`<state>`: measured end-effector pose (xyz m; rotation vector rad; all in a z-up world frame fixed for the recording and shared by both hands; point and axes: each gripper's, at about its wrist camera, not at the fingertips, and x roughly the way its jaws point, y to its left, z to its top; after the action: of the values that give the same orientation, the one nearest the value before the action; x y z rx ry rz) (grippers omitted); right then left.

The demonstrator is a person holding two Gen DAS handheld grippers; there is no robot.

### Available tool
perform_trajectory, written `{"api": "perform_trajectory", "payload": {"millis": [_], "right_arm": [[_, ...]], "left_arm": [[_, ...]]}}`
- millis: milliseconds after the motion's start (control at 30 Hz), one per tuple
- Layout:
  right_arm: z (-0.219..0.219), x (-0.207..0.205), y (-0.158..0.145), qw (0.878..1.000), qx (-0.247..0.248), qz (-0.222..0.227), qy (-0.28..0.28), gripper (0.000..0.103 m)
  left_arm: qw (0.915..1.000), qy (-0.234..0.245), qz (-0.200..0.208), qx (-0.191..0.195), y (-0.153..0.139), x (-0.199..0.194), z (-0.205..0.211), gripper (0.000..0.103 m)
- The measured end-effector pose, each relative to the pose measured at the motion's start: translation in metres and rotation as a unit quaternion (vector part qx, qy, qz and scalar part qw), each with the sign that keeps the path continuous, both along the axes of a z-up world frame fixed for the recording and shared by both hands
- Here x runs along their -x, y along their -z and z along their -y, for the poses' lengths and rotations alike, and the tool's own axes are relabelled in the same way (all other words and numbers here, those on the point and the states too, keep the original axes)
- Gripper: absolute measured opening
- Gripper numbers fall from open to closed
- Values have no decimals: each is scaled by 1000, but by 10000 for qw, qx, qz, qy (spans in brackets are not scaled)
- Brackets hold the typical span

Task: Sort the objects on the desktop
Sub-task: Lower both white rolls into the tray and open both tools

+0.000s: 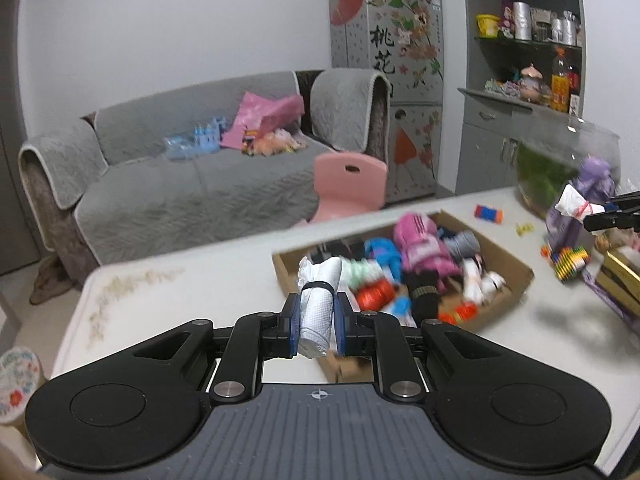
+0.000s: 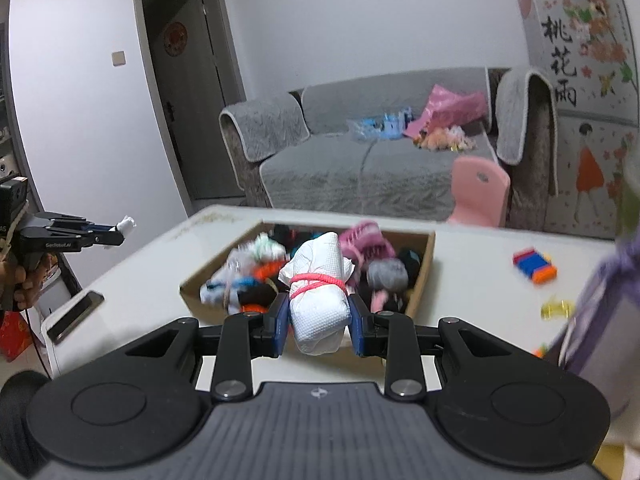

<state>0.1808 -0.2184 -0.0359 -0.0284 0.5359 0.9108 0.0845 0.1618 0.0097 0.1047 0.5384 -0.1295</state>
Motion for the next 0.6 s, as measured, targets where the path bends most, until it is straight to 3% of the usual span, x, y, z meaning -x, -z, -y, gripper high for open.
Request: {"api": "perform_trajectory", "payload": {"millis": [333,600], "right_arm": [[-46,-35,-24,9998,12,159,-109,27],[-83,-55,-17,9992,327,109,-193,28]], "left_arm": [[9998,133,43,115,-29,-67,19,22],[9990,340,-270,50,-5,-133,54,22]]}}
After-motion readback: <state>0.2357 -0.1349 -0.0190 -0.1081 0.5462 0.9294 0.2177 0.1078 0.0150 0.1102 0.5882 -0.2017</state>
